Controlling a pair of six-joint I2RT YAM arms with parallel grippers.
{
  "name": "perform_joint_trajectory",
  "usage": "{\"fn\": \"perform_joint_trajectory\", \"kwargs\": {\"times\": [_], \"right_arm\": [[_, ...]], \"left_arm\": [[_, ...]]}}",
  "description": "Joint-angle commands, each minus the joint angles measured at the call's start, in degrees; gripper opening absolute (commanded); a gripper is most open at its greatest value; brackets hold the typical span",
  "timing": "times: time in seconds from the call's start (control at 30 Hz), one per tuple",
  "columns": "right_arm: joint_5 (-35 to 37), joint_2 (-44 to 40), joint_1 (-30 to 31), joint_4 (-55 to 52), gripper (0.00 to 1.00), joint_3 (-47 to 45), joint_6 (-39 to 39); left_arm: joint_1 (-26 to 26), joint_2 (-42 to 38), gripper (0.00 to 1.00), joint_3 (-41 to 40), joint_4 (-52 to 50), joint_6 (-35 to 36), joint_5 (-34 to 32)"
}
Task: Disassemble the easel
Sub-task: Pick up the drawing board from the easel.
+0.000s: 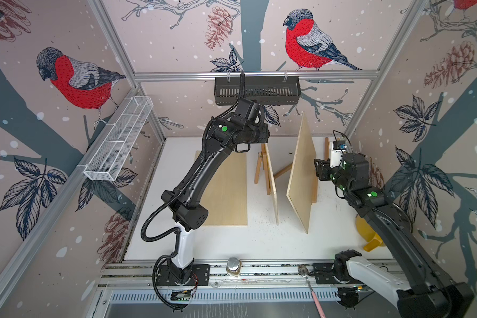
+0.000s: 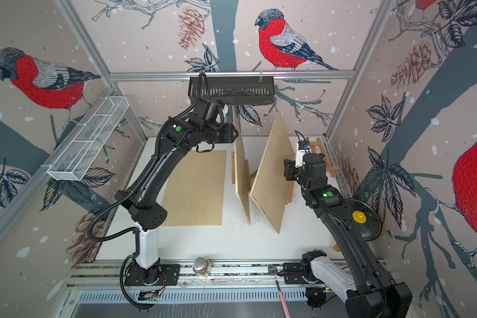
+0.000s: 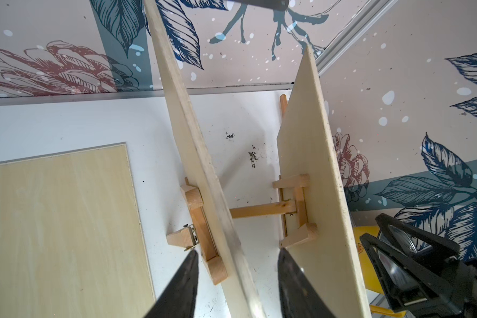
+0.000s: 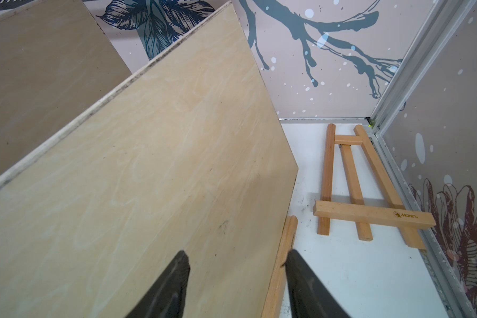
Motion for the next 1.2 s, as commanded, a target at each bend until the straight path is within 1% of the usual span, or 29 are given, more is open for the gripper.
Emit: {"fn": "perform_joint_trajectory", "kwargs": {"times": [0.0,0.13,0.33,0.63,0.77,1.1,1.13,1.17], "right_arm": [[-2.00,-0.71,0.00,1.80,0.58,-0.60,-0.77],[-2.56,-1.64,0.00,1.98,0.58,-1.14,-0.68],[-3.17,-2.35,0.00,2.64,0.59,-1.67,-0.79],[-3.85,-2.27,-0.04,2.97,0.59,-1.99,-0.67],[-3.88,-2.22,0.00,3.08,0.59,-1.93,-0.66],[-3.80,-2.22,-0.16,3.52,0.59,-2.20,-0.58],[-3.88,-2.24,-0.09,3.48,0.59,-2.26,-0.57],[-3.89,-2.24,-0.11,3.52,0.59,-2.22,-0.57]], "left_arm": [[-0.78,0.75,0.46,0.43,-2.52,-1.53,-1.42],[-0.89,2.24,0.44,1.08,-4.35,-2.11,-2.72],[-0.89,3.30,0.42,1.20,-5.45,-2.43,-2.91],[-0.73,3.44,0.40,1.22,-8.62,-2.38,-5.25],[-0.50,3.14,0.36,1.18,-10.04,-2.65,-6.76],[-0.49,3.59,0.22,1.49,-12.50,-2.89,-7.31],[-0.47,3.63,0.18,1.44,-12.64,-2.91,-7.40],[-0.54,3.60,0.12,1.50,-12.62,-2.92,-7.40]]}}
